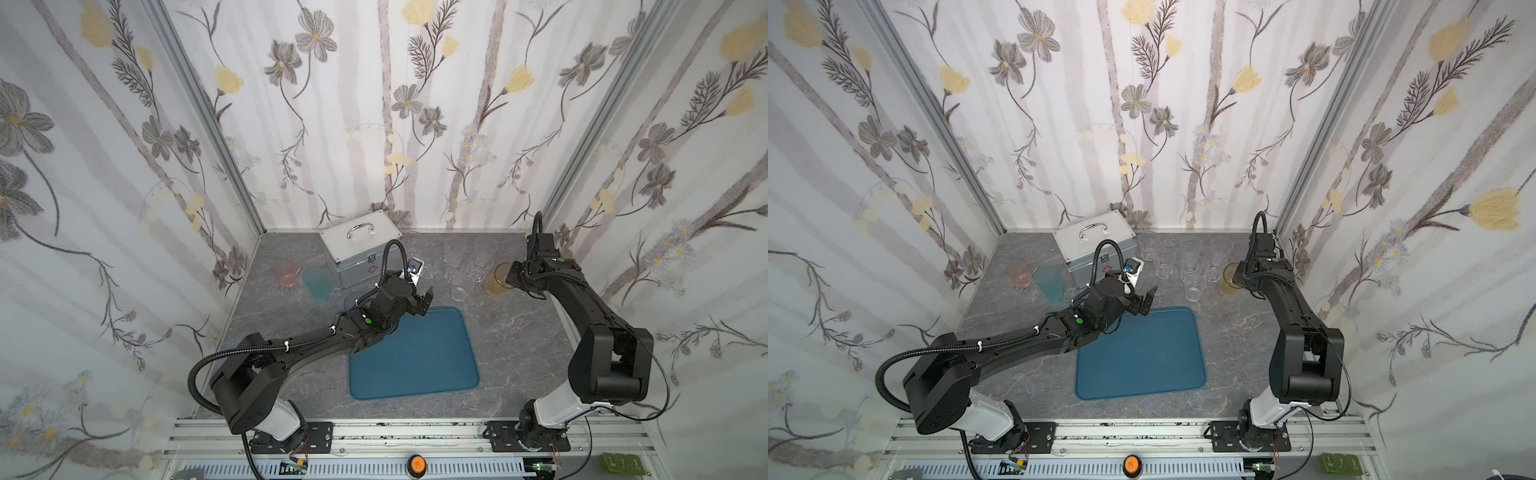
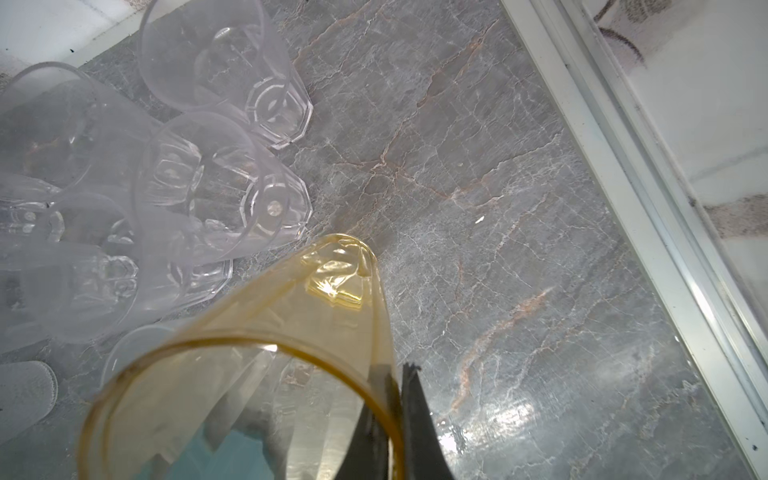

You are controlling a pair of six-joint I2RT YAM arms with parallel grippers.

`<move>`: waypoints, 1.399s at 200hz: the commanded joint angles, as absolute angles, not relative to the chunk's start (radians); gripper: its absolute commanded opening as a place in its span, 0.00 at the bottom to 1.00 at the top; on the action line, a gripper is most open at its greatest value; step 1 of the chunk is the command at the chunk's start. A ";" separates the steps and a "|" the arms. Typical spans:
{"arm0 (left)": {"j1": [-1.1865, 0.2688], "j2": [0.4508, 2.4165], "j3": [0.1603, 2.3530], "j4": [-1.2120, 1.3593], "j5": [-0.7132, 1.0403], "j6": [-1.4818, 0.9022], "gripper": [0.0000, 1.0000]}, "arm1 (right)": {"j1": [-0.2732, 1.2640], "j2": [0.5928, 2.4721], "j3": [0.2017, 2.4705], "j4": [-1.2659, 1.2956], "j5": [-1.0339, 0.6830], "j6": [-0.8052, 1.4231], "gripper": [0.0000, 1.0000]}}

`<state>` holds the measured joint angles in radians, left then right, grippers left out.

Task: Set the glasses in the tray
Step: 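Close the right gripper inside the yellow glass rim and lift it, then carry the yellow glass over the tray beside the light-blue glass with the right gripper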

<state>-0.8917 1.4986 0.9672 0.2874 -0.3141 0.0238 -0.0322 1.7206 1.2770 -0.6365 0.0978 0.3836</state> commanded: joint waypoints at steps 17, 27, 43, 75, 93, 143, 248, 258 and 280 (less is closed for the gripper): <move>-0.878 1.422 0.935 0.310 -0.336 0.042 1.00 | 0.023 1.645 1.372 -0.773 0.195 0.343 0.00; -0.870 1.399 0.928 0.300 -0.342 0.045 1.00 | 0.046 1.633 1.415 -0.822 0.218 0.334 0.00; -0.848 1.360 0.931 0.256 -0.349 0.050 1.00 | 0.092 1.619 1.490 -0.901 0.241 0.326 0.00; -0.766 1.263 0.904 0.191 -0.353 0.054 1.00 | 0.235 1.611 1.619 -1.015 0.240 0.331 0.00; -0.707 1.186 0.876 0.170 -0.320 0.029 1.00 | 0.342 1.632 1.657 -1.049 0.225 0.358 0.00; -0.600 1.089 0.855 0.018 -0.293 0.001 1.00 | 0.573 1.766 1.736 -1.104 0.180 0.390 0.00; -0.460 0.986 0.770 -0.083 -0.177 -0.095 0.98 | 0.787 1.969 1.675 -1.000 0.100 0.441 0.00; -0.457 0.988 0.770 -0.083 -0.172 -0.088 0.98 | 0.794 1.981 1.675 -0.985 0.100 0.446 0.00; -0.451 0.985 0.776 -0.083 -0.161 -0.066 0.99 | 0.806 2.007 1.661 -0.950 0.098 0.459 0.00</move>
<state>-0.4580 0.9874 0.7704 -0.0875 -0.1844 -0.0826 0.7940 1.9846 1.6714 -1.0355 0.1036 0.4297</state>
